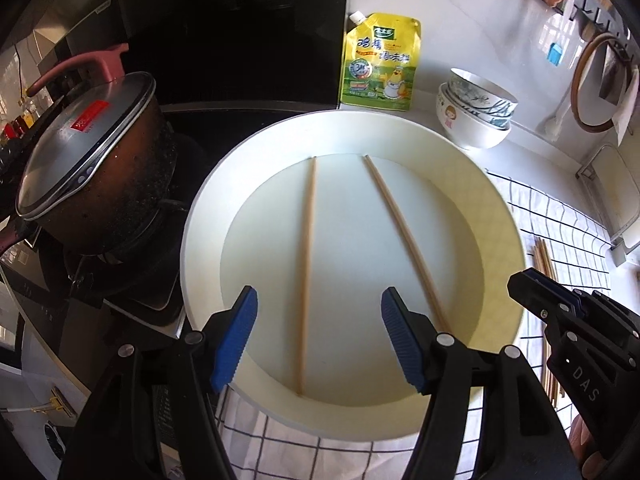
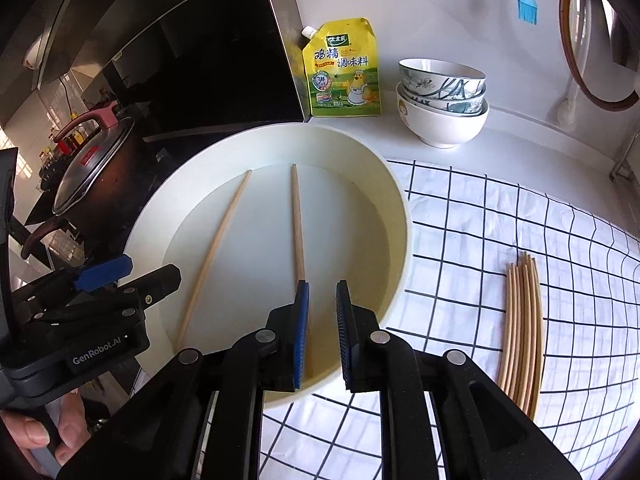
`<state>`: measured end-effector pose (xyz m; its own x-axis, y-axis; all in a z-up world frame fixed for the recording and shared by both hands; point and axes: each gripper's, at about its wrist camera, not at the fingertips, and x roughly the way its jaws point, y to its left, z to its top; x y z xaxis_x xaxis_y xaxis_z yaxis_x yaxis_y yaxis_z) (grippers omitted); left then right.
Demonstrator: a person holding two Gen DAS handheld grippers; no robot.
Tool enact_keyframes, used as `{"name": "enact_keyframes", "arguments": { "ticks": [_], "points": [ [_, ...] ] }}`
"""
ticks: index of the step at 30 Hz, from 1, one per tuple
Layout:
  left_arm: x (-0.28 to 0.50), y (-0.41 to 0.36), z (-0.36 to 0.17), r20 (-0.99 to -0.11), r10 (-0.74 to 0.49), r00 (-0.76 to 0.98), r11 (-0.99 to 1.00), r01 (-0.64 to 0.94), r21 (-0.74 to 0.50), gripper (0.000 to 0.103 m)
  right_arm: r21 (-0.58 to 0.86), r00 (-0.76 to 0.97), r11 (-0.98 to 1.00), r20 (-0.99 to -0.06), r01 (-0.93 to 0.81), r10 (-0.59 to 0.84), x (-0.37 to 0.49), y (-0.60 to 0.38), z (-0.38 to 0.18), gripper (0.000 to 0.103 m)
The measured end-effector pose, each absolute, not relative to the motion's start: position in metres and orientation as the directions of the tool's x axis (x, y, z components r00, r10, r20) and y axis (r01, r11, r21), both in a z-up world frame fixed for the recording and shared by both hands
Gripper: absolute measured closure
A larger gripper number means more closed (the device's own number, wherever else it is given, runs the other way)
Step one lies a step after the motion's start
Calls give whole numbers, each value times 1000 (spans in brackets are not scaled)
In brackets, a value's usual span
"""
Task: Organize utensils
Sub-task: 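Move both open tools back from the basin to the chopstick row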
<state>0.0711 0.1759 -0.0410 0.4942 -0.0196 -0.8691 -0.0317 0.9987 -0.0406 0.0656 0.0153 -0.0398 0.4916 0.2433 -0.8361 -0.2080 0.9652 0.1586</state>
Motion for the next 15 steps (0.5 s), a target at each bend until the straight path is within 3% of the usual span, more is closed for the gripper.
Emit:
{"name": "enact_keyframes", "arguments": {
  "ticks": [15],
  "points": [
    [39,96,-23,-859,-85,504,996,49,-70,39,130,525,980,-830,-149,189,21,-68,-19,84]
  ]
}}
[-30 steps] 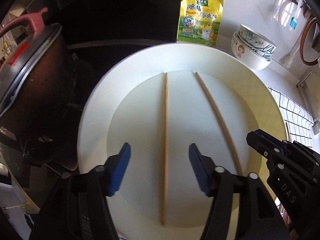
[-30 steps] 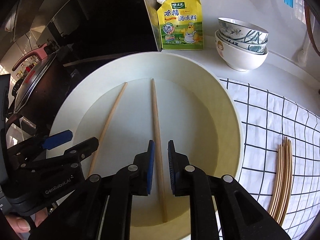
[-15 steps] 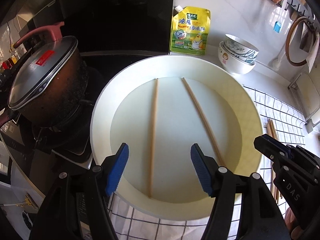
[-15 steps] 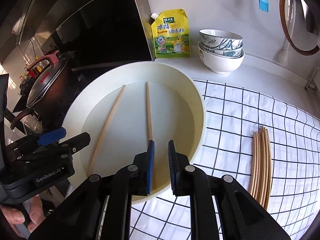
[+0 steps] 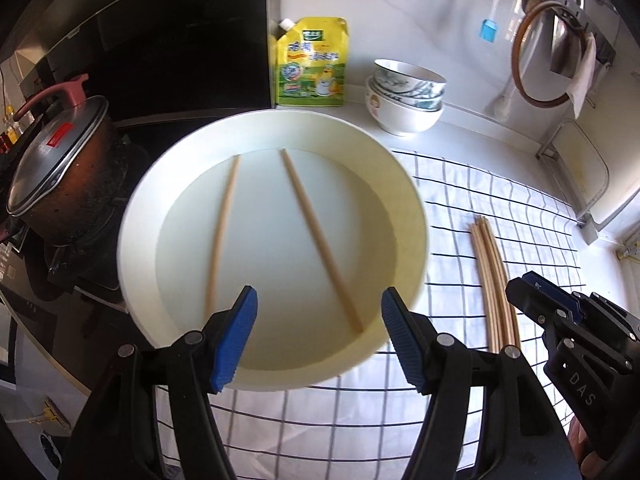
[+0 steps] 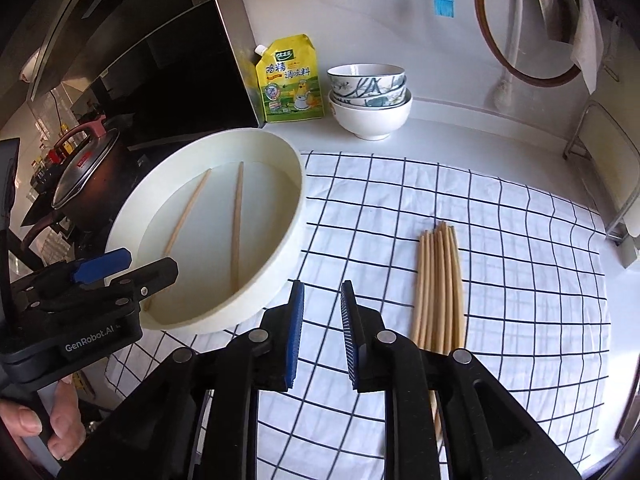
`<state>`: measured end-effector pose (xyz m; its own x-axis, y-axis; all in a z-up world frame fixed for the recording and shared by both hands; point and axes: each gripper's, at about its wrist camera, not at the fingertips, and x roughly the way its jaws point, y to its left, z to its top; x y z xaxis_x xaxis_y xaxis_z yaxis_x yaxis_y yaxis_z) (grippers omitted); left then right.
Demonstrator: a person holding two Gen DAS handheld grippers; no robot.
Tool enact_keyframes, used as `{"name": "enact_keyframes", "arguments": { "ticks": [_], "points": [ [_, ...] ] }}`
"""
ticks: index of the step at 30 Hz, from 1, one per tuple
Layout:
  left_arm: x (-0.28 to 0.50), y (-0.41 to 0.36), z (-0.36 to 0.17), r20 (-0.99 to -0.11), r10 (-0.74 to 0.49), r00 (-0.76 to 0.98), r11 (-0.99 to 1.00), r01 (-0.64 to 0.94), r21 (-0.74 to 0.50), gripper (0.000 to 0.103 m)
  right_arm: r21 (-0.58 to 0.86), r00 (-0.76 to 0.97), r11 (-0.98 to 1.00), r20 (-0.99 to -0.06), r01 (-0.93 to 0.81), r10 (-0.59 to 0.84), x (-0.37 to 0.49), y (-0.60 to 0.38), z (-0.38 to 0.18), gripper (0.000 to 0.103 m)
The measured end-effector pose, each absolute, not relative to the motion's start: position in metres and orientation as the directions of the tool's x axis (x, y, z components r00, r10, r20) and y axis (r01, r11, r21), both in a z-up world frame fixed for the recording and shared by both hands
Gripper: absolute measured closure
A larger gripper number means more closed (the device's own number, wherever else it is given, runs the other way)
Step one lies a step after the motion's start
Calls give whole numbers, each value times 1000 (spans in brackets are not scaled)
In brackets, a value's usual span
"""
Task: Organize utensils
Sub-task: 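Move both open tools back from the basin to the chopstick row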
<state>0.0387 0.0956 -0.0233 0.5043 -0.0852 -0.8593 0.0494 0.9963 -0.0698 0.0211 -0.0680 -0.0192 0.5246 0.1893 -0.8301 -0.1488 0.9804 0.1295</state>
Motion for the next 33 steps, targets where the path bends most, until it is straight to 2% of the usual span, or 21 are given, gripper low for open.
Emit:
{"name": "enact_keyframes", "arguments": {
  "ticks": [10,16,21,23,33],
  "points": [
    [31,33,-28,-863,-140,485,988,120,-93,39,91,534,994,-838,-60,109,7,-137,-19,77],
    [28,-2,-34,-864,-169,474,980,171,-98,39,51,510,999,-859,-9,49,2,-174,-38,74],
    [28,-23,-47,-877,-179,445,976,191,-103,39,61,471,998,-880,1,53,1,-195,-62,65],
    [28,-29,-53,-883,-177,435,976,192,-101,33,58,461,998,-886,-3,53,3,-198,-71,63],
    [31,-44,-87,-911,-146,387,979,190,-76,32,70,402,997,-913,-12,69,12,-205,-115,62]
  ]
}}
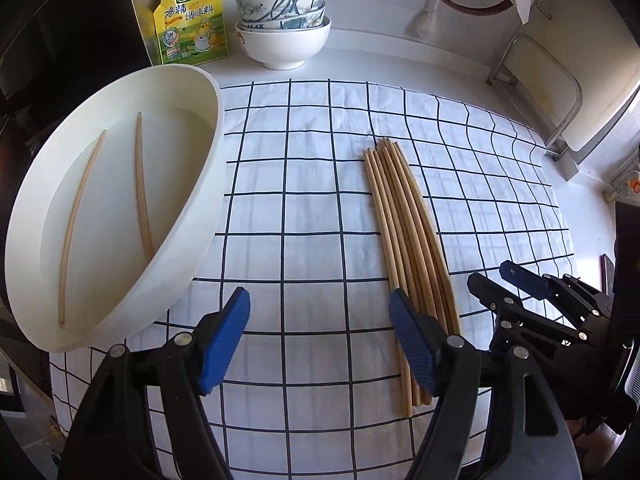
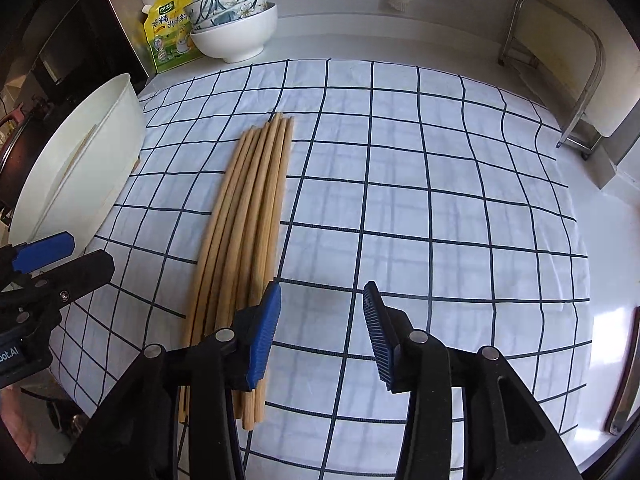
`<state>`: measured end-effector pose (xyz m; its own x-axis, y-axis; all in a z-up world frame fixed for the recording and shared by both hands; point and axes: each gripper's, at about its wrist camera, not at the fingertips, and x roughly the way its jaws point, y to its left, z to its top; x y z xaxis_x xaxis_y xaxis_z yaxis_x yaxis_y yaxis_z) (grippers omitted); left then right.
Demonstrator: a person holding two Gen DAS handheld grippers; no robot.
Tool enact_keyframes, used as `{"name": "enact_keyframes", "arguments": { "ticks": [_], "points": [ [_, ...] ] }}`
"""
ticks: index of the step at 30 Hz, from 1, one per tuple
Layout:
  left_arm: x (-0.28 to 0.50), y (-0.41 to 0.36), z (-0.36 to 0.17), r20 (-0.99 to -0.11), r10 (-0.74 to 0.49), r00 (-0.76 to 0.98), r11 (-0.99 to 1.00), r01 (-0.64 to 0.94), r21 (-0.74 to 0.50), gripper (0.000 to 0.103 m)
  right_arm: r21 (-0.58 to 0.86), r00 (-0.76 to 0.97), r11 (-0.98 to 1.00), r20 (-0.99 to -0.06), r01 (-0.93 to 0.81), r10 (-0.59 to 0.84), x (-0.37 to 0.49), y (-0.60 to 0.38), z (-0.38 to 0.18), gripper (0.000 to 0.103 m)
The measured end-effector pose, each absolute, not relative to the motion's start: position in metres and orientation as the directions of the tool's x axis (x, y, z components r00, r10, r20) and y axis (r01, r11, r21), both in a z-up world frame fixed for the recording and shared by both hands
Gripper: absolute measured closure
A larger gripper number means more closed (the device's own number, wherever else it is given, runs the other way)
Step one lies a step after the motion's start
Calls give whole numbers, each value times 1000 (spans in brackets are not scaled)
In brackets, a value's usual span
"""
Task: Organize utensils
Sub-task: 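Move both open tools back from the basin to the chopstick row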
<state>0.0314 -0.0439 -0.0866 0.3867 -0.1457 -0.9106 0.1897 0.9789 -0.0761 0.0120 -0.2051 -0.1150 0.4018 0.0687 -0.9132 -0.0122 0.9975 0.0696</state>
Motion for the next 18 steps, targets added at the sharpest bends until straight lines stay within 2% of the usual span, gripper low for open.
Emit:
{"name": "enact_keyframes", "arguments": {
  "ticks": [18],
  "points": [
    [32,-44,-101,-924,-125,362,984,167,-68,32,71,422,996,-903,-53,87,20,-193,-126,61]
  ]
}}
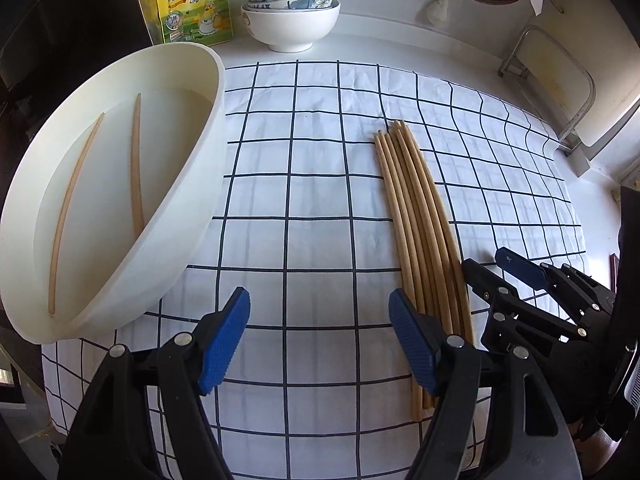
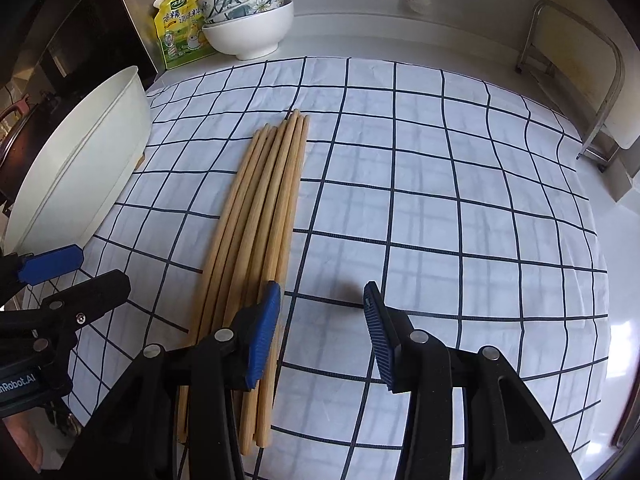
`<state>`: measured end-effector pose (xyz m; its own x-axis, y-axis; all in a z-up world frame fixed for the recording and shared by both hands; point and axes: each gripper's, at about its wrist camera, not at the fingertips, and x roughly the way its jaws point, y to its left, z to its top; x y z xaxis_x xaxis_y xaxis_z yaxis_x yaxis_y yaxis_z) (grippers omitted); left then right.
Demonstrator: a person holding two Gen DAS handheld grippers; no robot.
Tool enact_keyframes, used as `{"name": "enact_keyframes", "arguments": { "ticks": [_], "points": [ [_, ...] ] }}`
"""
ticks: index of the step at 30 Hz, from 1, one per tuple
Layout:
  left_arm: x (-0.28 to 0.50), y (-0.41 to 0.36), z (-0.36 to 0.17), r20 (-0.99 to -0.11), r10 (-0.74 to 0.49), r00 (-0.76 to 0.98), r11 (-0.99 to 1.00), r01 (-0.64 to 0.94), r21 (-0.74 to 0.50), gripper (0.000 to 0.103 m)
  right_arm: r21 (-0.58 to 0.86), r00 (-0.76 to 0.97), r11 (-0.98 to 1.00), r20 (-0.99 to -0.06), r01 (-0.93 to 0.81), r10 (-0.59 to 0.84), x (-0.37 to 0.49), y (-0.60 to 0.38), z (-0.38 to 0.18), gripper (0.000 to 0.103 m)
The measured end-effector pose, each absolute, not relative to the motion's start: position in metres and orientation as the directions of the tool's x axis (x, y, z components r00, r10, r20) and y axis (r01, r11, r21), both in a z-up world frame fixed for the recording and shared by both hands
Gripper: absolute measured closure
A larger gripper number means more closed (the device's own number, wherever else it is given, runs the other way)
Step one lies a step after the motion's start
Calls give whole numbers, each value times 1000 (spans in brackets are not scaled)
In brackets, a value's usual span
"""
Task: Organize utensils
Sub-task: 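Move both open tools back from the basin to the chopstick row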
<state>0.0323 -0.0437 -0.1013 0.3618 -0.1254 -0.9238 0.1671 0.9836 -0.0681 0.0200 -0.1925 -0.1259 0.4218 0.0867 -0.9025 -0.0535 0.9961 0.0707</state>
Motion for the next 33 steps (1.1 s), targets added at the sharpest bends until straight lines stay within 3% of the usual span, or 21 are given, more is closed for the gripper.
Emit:
{"name": "enact_keyframes", "arguments": {
  "ticks": [33],
  "points": [
    [50,-80,-133,-934,-91,346,983,181,-28,28,70,449,998,-892,4,60,8,-231,-125,61]
  ]
}}
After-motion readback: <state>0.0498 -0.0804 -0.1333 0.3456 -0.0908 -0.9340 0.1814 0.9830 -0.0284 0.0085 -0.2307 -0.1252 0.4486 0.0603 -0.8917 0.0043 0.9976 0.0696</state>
